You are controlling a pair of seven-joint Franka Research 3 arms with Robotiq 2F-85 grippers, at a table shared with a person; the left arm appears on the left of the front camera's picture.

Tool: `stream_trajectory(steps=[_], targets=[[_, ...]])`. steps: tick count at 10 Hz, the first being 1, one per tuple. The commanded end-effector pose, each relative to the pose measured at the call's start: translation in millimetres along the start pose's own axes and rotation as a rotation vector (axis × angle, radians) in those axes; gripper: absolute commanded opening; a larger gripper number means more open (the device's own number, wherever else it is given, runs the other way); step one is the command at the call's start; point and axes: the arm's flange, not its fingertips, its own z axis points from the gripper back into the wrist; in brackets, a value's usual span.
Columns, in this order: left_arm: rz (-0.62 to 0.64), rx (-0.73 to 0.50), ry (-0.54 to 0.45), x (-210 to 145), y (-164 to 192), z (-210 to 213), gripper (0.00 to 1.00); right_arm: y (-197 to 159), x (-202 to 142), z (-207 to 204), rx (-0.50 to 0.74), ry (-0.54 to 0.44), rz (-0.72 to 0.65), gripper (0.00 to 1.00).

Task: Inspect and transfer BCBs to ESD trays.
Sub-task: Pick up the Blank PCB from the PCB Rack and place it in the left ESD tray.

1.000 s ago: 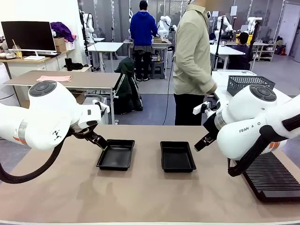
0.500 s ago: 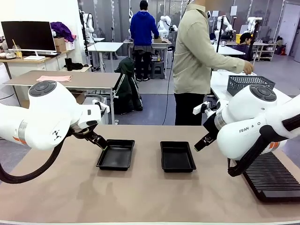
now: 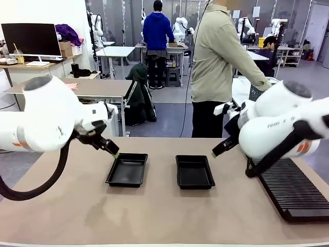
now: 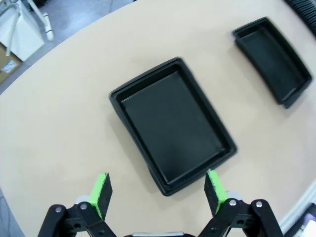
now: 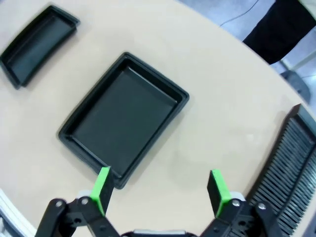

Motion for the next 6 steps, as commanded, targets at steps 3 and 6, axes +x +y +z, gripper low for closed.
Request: stream_trajectory(steps=[3, 6], targets=[[0.173, -0.369, -0.040, 14.6, 57.3, 68.8, 1.00, -59.8, 5.9, 78.1, 0.260, -0.042, -0.145, 1.00], [0.296, -0.669, -0.024, 19.9, 82.5, 82.7, 1.00, -101.3, -5.9, 96.3, 0.489, -0.062, -0.327, 1.00]])
